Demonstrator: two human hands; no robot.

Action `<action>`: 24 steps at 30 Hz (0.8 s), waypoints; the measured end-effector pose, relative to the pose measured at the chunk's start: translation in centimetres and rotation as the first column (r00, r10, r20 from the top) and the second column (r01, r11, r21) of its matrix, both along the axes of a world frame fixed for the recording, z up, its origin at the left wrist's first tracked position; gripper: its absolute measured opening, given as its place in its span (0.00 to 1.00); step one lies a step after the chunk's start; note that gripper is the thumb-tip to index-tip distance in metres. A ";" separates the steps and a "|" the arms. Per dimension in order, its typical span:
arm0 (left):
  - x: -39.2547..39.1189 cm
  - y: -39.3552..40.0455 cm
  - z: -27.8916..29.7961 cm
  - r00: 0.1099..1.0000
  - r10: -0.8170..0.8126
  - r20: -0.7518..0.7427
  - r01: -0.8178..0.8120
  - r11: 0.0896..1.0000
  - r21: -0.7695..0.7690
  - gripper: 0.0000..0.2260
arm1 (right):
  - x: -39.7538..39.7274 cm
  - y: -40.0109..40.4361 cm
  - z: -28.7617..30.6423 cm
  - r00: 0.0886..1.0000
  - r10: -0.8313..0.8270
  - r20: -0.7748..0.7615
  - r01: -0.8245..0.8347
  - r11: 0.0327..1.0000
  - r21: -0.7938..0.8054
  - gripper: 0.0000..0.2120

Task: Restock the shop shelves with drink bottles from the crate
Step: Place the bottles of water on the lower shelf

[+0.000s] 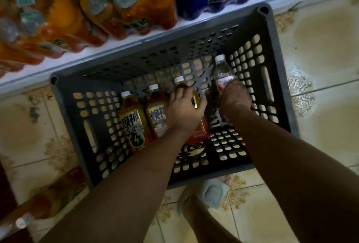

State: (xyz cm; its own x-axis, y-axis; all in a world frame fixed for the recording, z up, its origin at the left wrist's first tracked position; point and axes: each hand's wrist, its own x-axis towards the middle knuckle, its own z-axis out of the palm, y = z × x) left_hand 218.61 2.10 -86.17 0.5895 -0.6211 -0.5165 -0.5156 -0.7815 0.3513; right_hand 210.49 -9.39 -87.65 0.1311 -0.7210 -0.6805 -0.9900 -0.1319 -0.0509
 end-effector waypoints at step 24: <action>7.9 -1.0 20.9 0.897 0.171 -0.407 -0.242 0.962 -0.129 0.33 | 1.2 1.7 21.8 0.853 -0.242 0.463 0.019 0.900 0.435 0.18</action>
